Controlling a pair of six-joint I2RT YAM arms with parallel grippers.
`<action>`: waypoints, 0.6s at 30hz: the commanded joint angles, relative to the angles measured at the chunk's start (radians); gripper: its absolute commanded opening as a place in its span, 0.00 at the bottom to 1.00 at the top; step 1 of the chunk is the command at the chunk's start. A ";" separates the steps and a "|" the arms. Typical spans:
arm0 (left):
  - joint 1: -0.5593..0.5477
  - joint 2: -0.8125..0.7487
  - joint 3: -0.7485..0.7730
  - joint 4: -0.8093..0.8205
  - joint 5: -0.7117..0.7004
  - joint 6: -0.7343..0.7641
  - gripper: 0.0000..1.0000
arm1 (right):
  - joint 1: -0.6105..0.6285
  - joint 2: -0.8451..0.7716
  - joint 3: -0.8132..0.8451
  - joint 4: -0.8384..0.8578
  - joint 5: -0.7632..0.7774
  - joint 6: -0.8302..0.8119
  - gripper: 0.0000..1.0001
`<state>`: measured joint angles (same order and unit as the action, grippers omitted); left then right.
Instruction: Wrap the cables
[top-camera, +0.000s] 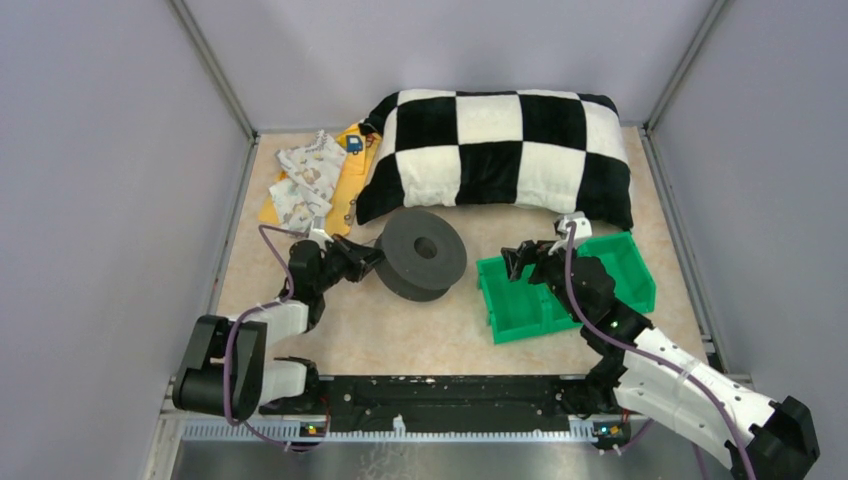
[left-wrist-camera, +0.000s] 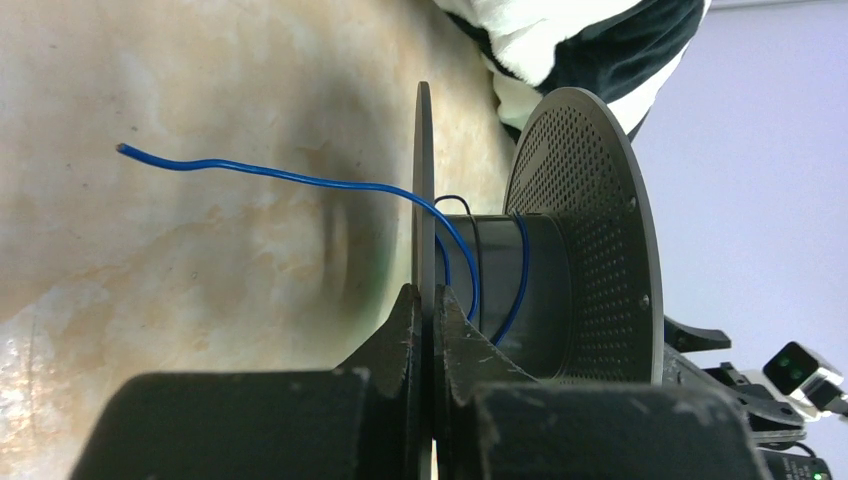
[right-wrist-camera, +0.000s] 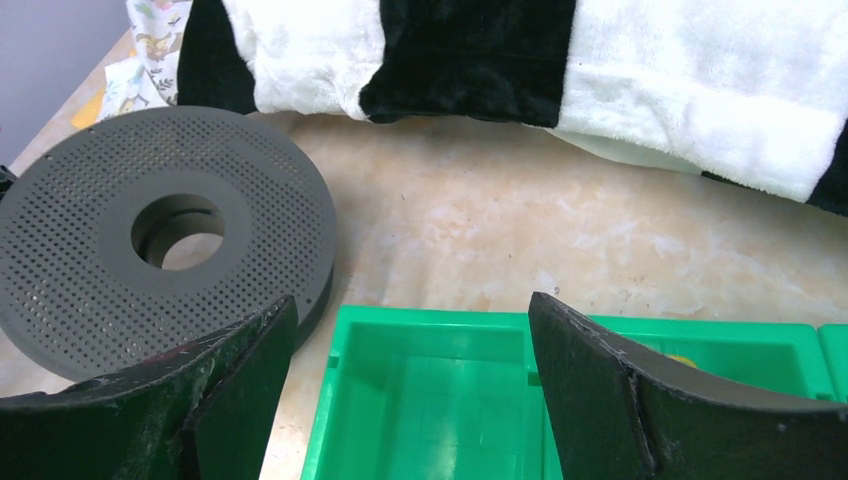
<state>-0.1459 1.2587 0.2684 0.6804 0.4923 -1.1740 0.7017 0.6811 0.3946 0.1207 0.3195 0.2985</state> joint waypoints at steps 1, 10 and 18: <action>0.014 0.017 -0.008 0.110 0.068 0.032 0.00 | -0.011 -0.004 0.051 0.052 -0.016 0.011 0.86; 0.020 0.054 0.027 0.051 0.155 0.141 0.00 | -0.013 0.010 0.046 0.064 -0.030 0.019 0.86; 0.019 -0.187 0.298 -0.409 0.131 0.645 0.00 | -0.049 0.050 0.154 0.044 -0.168 -0.003 0.87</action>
<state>-0.1318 1.2160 0.3859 0.4583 0.6312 -0.8398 0.6865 0.7120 0.4175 0.1238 0.2569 0.3088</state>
